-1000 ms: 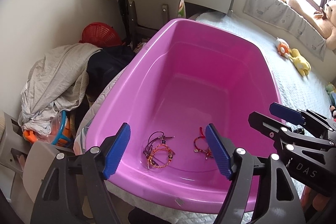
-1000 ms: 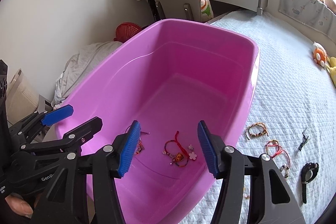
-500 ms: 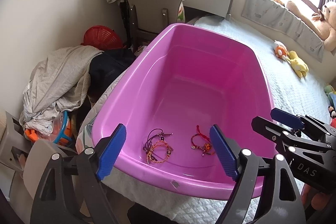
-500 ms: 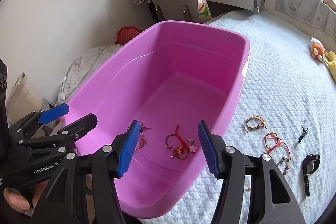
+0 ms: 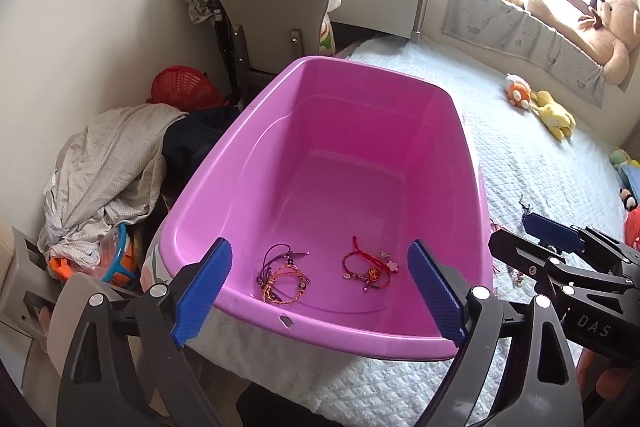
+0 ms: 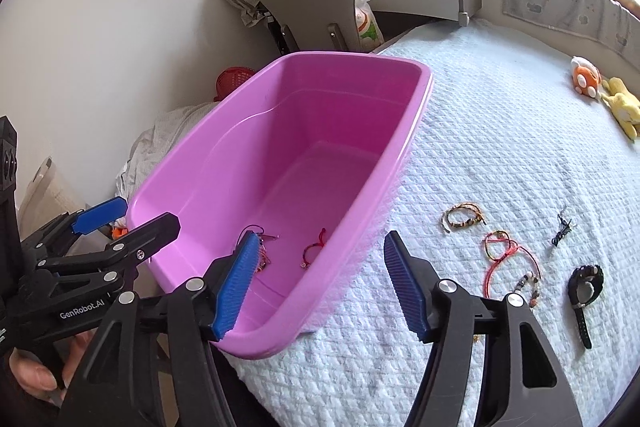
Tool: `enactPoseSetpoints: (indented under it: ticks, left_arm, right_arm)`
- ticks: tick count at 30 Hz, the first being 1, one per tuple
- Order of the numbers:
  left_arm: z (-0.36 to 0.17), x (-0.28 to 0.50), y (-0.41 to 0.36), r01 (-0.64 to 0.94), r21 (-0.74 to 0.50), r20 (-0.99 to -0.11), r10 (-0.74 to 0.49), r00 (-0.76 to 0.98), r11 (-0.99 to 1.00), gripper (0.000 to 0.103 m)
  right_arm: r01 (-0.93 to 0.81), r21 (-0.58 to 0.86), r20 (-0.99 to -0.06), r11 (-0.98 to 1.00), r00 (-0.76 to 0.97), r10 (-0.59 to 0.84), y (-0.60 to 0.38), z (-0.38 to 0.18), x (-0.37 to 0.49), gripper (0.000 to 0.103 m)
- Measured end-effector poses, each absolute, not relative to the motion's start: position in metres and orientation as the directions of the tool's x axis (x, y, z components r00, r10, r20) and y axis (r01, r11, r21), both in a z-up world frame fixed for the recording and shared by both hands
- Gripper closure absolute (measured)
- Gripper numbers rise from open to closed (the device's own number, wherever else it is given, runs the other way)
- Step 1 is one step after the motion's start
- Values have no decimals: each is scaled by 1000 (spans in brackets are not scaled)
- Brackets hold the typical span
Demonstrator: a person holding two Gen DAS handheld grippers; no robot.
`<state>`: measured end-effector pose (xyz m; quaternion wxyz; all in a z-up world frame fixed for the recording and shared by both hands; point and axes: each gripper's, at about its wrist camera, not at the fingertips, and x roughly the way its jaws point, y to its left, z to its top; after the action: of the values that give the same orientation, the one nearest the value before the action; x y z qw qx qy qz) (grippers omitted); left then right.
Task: Organize jewelry
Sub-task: 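Withdraw both open tools from the tub back over the bed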
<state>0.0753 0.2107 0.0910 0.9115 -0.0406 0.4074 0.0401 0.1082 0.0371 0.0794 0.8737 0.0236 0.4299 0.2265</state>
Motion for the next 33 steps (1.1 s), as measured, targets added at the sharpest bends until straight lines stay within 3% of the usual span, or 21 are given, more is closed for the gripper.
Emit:
enactPoseSetpoints:
  ticks: [22, 33]
  left_arm:
    - [91, 41, 120, 48, -39, -718, -61, 693, 998, 12]
    - [61, 24, 72, 101, -86, -725, -132, 676, 991, 11]
  right_arm:
    - [-204, 279, -685, 938, 642, 343, -89, 61, 43, 37]
    - [-101, 267, -720, 958, 640, 268, -148, 24, 10, 34]
